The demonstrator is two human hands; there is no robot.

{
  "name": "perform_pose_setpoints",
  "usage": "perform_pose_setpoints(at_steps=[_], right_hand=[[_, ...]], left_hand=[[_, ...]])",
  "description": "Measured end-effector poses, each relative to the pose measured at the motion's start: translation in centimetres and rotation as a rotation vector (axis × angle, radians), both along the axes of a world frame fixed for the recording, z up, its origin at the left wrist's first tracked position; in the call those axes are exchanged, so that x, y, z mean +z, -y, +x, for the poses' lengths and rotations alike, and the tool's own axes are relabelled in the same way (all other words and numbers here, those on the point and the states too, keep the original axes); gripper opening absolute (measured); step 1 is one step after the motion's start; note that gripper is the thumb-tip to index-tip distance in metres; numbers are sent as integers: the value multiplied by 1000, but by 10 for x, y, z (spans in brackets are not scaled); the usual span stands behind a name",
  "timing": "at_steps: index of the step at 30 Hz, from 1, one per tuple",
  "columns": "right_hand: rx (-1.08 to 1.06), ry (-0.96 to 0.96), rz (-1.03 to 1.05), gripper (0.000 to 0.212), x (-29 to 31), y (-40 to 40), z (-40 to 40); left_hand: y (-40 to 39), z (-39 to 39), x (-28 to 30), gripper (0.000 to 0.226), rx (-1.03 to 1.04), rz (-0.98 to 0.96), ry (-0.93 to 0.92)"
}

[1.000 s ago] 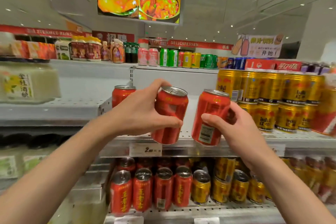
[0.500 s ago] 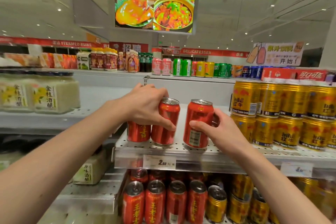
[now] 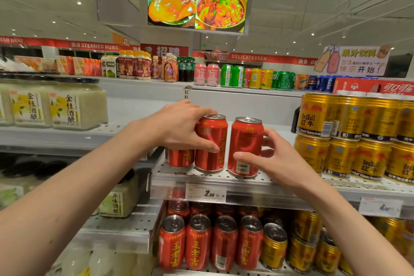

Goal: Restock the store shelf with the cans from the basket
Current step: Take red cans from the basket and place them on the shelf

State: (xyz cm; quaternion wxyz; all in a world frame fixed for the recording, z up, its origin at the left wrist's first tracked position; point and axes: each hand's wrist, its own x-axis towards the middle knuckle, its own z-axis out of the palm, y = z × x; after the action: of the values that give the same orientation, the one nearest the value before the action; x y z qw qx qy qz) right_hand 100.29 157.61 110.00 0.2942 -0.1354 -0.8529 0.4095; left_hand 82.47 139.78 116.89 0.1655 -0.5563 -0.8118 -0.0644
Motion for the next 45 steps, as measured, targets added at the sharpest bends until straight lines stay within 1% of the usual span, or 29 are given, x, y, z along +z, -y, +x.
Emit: perform_pose_setpoints(at_steps=[2, 5, 7, 9, 11, 14, 15, 17, 18, 19, 21, 24, 25, 27, 32, 36, 39, 43, 45], right_hand=[[-22, -29, 5, 72, -1, 3, -2], [33, -48, -64, 60, -4, 4, -9], [62, -50, -93, 52, -5, 1, -11], [73, -29, -73, 48, -5, 1, -11], [33, -21, -1, 52, -5, 4, -13], [-47, -66, 51, 54, -6, 6, -16], [-37, -73, 32, 57, -7, 5, -16], [40, -83, -74, 64, -7, 2, -15], [77, -83, -110, 64, -7, 1, -14], [89, -77, -111, 62, -7, 1, -14], [68, -48, -47, 59, -7, 2, -15], [-1, -53, 40, 69, -8, 3, -17], [-6, -66, 46, 70, -9, 2, -17], [40, -76, -7, 72, -9, -1, -17], [115, -40, -24, 54, -7, -3, -19], [107, -46, -29, 52, -8, -1, -20], [113, -44, -34, 57, -8, 1, -19], [92, -107, -116, 68, -8, 2, -11], [28, -158, -138, 62, -10, 1, -2]], left_hand=[[1, -1, 1, 94, -15, 13, 8], [4, -5, 1, 89, -43, 21, 12], [5, -8, 0, 89, -55, 37, 15], [5, -9, -3, 92, -50, 59, 22], [4, -9, -5, 91, -43, 84, 13], [3, -10, -7, 83, -59, 117, 7], [3, -10, -8, 82, -66, 122, 6], [3, -13, -8, 82, -75, 123, 2], [3, -14, -8, 82, -78, 123, 0], [3, -15, -9, 82, -80, 124, -2], [2, -16, -9, 81, -85, 130, -7], [2, -16, -8, 80, -95, 130, -8], [3, -15, -7, 79, -101, 133, -3], [5, -15, -6, 77, -114, 144, 11], [8, -17, -6, 84, -103, 132, 15], [10, -16, -7, 86, -83, 123, 1], [10, -12, -9, 84, -68, 130, -30], [12, -6, -13, 70, -81, 253, -68], [13, 1, -17, 61, -121, 364, -44]])
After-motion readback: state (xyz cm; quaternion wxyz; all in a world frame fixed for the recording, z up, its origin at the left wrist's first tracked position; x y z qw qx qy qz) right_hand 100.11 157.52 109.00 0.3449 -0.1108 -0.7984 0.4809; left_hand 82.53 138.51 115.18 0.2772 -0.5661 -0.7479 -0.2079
